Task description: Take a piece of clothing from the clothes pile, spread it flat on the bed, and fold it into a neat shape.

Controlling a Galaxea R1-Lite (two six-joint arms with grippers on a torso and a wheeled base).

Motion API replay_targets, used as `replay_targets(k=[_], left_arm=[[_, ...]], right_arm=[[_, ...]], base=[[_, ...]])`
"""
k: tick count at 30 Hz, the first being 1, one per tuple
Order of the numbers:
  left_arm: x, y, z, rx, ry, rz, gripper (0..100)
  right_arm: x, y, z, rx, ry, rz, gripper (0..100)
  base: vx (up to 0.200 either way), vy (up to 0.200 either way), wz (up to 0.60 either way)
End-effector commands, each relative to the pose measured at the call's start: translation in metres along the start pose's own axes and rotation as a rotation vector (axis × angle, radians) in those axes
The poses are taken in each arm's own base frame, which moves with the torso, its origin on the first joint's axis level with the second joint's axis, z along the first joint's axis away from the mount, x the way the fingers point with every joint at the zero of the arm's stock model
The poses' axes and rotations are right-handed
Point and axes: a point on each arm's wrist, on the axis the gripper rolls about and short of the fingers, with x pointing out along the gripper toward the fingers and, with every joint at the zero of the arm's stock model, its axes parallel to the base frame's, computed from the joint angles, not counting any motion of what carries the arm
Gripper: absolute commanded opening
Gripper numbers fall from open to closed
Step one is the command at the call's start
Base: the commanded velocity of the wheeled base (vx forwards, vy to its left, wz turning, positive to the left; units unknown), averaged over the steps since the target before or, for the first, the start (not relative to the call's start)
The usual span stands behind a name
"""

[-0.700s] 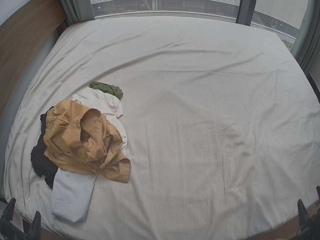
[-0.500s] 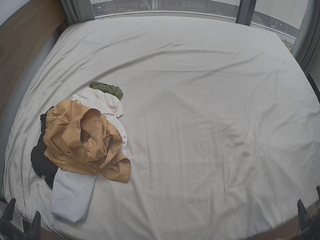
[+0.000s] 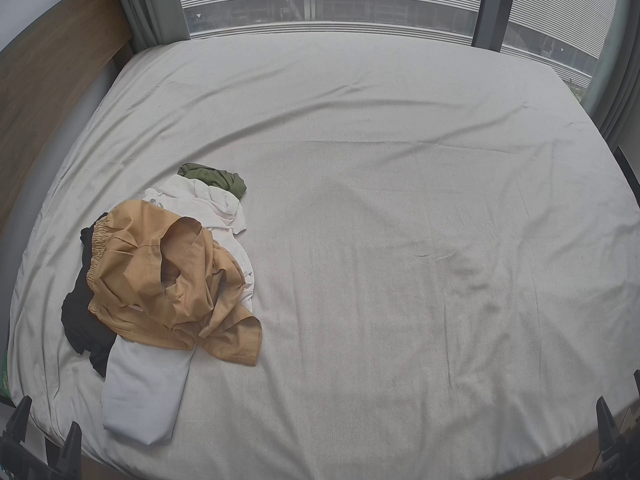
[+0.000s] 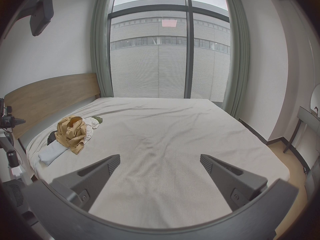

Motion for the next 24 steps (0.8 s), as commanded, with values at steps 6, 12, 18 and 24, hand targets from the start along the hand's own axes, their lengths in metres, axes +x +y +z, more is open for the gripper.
replay_targets(k=[6, 12, 18, 24], left_arm=[[0.000, 0.000, -0.005, -0.001, 0.001, 0.000, 100], [0.000, 0.000, -0.005, -0.001, 0.001, 0.000, 100], [0.000, 0.000, -0.005, -0.007, 0.001, 0.000, 100], [0.000, 0.000, -0.005, -0.009, 0.001, 0.000, 100]], right_arm=[[0.001, -0.002, 0.086, -0.004, -0.151, 0.017, 100], [0.012, -0.001, 0.082, 0.067, -0.076, 0.188, 100], [0.025, -0.001, 0.098, 0.100, -0.029, 0.258, 100], [0.049, 0.002, 0.118, 0.191, 0.061, 0.343, 100]], base=[[0.000, 0.000, 0.00], [0.000, 0.000, 0.00], [0.000, 0.000, 0.00], [0.000, 0.000, 0.00]])
